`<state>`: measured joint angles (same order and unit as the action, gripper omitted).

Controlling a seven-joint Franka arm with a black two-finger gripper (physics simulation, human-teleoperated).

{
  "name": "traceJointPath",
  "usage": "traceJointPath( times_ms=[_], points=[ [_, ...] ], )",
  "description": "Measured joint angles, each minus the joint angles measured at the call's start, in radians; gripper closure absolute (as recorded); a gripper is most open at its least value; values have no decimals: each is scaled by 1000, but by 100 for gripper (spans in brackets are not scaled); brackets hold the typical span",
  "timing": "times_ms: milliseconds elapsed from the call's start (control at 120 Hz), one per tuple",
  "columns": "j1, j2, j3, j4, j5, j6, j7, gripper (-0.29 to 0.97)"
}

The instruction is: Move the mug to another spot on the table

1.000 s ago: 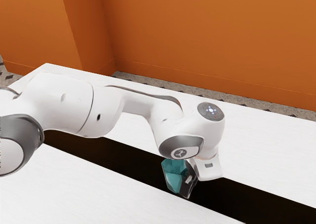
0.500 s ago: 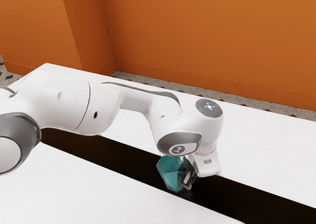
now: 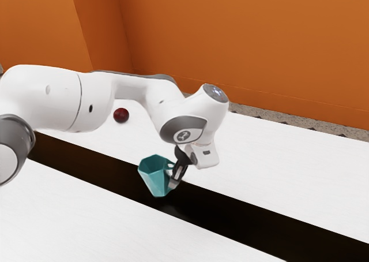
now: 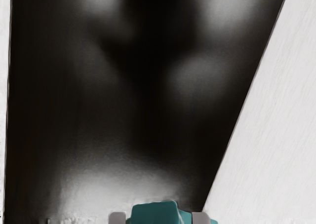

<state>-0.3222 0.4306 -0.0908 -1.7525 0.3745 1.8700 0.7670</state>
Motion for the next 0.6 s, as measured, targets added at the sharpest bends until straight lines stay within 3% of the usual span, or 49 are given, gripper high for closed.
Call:
traceJointPath(
  times_ms=[275,600],
  points=[
    [77,22,0,53,10,-115,56,67],
    [203,119,-1,159,41,-151,116,76]
  ],
)
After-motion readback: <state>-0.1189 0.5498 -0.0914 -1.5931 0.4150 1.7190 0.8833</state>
